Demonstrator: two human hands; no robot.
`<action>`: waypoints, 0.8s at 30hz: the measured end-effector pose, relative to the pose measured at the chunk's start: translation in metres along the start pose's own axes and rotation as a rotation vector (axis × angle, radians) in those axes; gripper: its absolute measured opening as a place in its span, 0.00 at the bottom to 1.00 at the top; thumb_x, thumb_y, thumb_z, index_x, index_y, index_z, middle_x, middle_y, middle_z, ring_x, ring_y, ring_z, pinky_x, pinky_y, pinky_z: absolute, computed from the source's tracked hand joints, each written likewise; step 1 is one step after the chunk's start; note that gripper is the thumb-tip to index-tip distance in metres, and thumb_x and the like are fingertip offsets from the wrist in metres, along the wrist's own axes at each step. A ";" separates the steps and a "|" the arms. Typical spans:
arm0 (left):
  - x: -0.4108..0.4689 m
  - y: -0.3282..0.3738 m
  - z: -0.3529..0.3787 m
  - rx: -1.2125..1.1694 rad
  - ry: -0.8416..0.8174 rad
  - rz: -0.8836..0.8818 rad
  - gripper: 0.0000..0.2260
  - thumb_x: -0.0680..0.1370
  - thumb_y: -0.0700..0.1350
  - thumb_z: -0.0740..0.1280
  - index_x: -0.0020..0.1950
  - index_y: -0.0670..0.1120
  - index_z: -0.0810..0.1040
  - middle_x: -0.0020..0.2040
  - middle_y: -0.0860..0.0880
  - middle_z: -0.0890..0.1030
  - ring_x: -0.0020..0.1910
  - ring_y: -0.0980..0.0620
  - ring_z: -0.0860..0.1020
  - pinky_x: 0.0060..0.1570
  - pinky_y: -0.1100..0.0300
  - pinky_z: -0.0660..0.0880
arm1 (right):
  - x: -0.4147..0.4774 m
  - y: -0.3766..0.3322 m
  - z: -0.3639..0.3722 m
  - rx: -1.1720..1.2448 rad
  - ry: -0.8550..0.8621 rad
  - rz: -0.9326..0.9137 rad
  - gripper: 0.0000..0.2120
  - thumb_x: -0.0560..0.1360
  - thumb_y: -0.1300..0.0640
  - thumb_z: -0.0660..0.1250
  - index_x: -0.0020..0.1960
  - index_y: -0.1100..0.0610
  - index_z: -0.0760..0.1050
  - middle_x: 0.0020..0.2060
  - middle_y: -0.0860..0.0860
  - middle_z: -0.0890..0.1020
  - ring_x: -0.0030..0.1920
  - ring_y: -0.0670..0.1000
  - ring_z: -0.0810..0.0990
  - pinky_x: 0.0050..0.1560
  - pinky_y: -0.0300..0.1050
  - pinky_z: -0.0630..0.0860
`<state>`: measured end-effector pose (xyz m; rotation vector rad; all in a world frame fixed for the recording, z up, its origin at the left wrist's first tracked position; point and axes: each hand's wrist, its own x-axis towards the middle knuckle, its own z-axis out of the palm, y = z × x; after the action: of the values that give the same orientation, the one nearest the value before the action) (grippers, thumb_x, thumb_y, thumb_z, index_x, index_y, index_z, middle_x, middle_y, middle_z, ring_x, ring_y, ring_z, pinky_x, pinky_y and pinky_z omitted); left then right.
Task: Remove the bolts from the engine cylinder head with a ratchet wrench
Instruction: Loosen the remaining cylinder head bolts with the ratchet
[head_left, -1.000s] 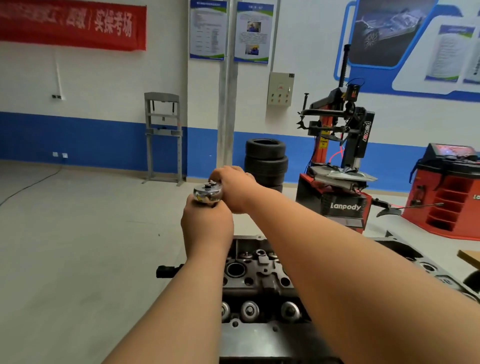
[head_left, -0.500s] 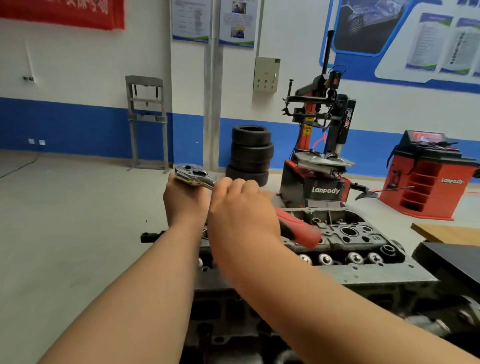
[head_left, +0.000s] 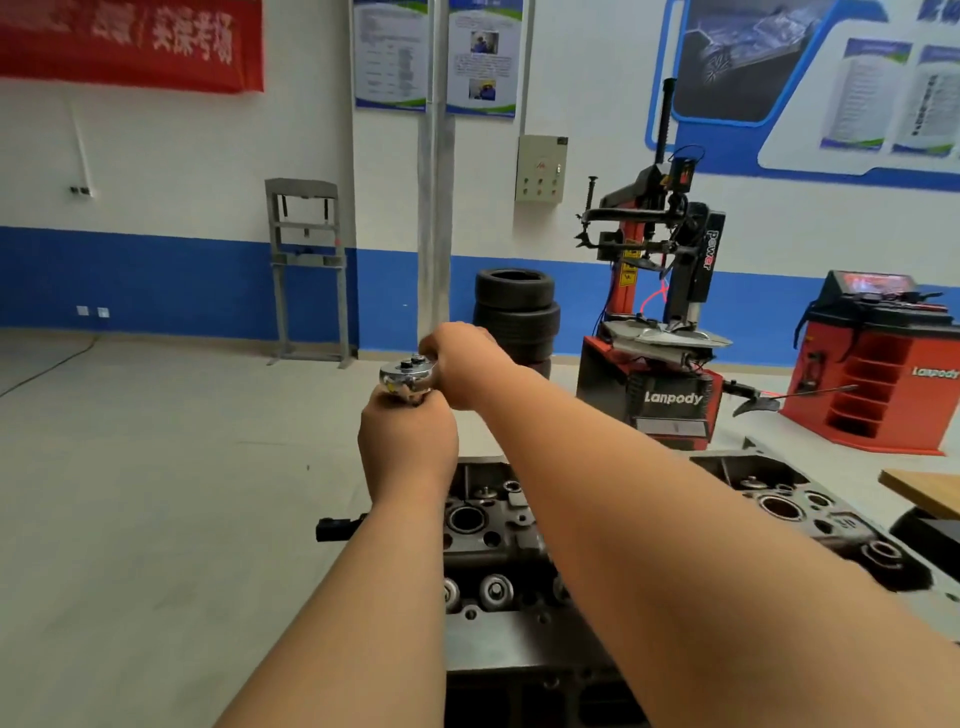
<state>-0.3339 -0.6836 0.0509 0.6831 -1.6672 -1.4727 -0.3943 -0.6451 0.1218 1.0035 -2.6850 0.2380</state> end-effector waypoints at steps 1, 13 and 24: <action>0.001 0.001 0.001 0.010 0.002 0.001 0.05 0.75 0.41 0.62 0.40 0.48 0.75 0.34 0.50 0.76 0.30 0.53 0.73 0.27 0.62 0.62 | 0.002 0.001 0.001 0.005 0.009 -0.012 0.12 0.74 0.57 0.64 0.34 0.53 0.66 0.33 0.50 0.72 0.41 0.54 0.71 0.48 0.47 0.67; -0.012 0.009 -0.004 0.151 0.004 0.147 0.06 0.76 0.37 0.62 0.50 0.37 0.77 0.44 0.39 0.80 0.45 0.40 0.78 0.41 0.56 0.73 | -0.111 0.003 -0.020 -0.294 0.146 0.212 0.10 0.73 0.58 0.64 0.51 0.56 0.65 0.40 0.52 0.72 0.43 0.57 0.68 0.46 0.51 0.62; -0.007 0.004 -0.001 0.201 -0.010 0.159 0.04 0.76 0.38 0.62 0.44 0.41 0.75 0.39 0.43 0.77 0.34 0.46 0.72 0.31 0.62 0.65 | -0.120 0.002 -0.014 -0.243 0.162 0.155 0.21 0.72 0.49 0.64 0.61 0.56 0.64 0.54 0.55 0.72 0.56 0.58 0.70 0.54 0.54 0.63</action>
<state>-0.3287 -0.6778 0.0536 0.6349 -1.8498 -1.2106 -0.3059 -0.5656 0.0990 0.6761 -2.5681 0.0191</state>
